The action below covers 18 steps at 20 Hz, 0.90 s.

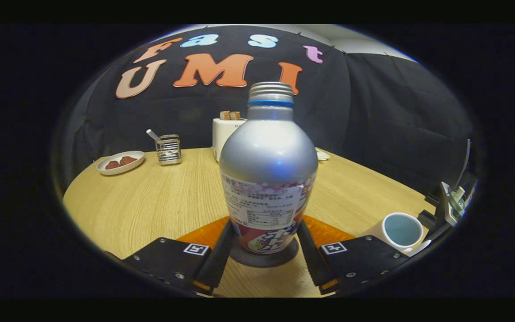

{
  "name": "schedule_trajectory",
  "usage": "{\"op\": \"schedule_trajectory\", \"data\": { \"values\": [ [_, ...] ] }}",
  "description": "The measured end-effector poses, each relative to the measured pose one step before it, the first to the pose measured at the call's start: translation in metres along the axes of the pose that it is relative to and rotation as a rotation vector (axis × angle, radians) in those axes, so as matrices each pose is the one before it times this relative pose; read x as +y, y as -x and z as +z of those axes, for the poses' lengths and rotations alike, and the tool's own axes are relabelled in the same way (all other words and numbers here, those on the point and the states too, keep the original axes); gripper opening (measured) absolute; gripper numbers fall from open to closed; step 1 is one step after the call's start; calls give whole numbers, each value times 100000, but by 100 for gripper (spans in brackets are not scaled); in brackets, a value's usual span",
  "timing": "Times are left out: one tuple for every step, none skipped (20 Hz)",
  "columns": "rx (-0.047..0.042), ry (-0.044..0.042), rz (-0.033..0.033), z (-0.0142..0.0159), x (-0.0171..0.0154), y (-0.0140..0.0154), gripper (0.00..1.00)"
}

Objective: Take the bottle from table, then pour the juice into the cup, finally place the bottle on the coaster

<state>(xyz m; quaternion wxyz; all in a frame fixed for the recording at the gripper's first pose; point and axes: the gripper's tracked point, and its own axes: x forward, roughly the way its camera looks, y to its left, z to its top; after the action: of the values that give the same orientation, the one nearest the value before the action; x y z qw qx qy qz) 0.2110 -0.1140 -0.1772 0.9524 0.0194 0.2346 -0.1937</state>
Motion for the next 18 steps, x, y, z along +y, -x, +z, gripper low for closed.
{"op": "schedule_trajectory", "data": {
  "values": [
    [829,-46,123,-283,116,43,76],
    [320,-417,296,-241,-4,54,77],
    [113,-534,66,-142,45,35,77],
    [456,-574,215,-238,94,-117,77],
    [1078,-731,516,-271,212,34,77],
    [535,6,-60,-239,-122,43,78],
    [-306,351,-524,120,-73,134,79],
    [-198,345,-569,1,-142,61,79],
    [4,-99,-551,-58,-207,133,79],
    [-227,-107,-394,-120,-173,278,80],
    [80,-155,-174,-4,-144,178,81],
    [34,388,32,-110,-49,-21,81],
    [-157,605,-327,-5,-186,234,85],
    [-354,329,631,80,90,122,88],
    [-272,311,337,5,44,301,97],
    [-552,437,545,-21,36,215,98],
    [35,587,226,-138,92,409,98],
    [-302,685,443,-83,50,509,98]
  ]
}}
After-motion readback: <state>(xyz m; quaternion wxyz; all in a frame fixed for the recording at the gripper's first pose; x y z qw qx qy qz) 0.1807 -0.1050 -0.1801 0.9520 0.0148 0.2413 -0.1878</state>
